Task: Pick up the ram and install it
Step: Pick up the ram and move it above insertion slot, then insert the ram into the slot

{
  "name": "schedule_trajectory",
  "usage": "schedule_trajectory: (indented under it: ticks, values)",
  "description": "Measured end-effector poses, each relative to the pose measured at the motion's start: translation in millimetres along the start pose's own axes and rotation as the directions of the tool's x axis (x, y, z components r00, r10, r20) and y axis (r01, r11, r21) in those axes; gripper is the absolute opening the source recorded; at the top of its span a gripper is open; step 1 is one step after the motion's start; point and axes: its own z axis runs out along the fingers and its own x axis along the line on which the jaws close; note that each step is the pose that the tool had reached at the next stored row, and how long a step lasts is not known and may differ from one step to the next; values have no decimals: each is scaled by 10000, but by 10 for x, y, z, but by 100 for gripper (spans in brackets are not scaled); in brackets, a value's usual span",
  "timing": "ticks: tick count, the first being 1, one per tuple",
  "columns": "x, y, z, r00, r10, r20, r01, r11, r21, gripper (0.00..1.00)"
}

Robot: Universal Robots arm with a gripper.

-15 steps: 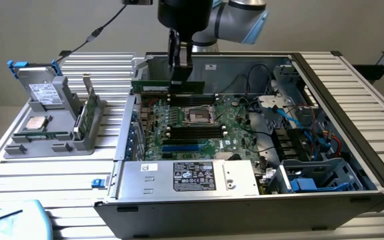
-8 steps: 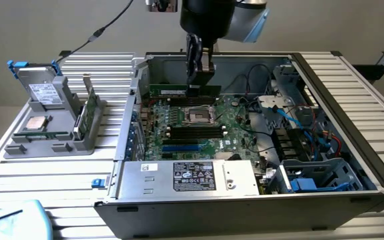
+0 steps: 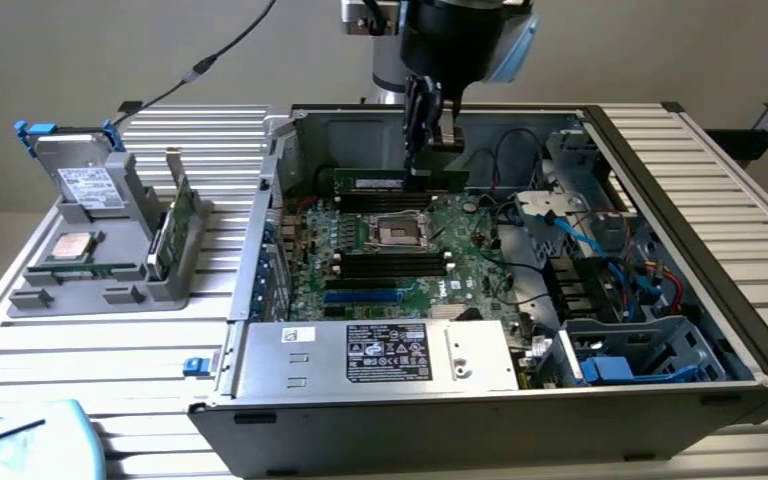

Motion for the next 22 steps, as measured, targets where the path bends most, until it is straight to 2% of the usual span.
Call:
schedule_trajectory:
  ticks: [2,5,6,8,22]
  values:
    - [-84,-24,31,10000,0,1,0,10000,0,14]
    - [-153,-35,80,10000,2,-19,-2,10000,-1,14]
    - [-154,-37,94,10000,4,-40,-4,10000,-4,14]
    - [-155,-39,112,10000,6,-72,-6,10000,-51,14]
    - [-241,-82,360,10000,7,-76,-7,10000,-52,14]
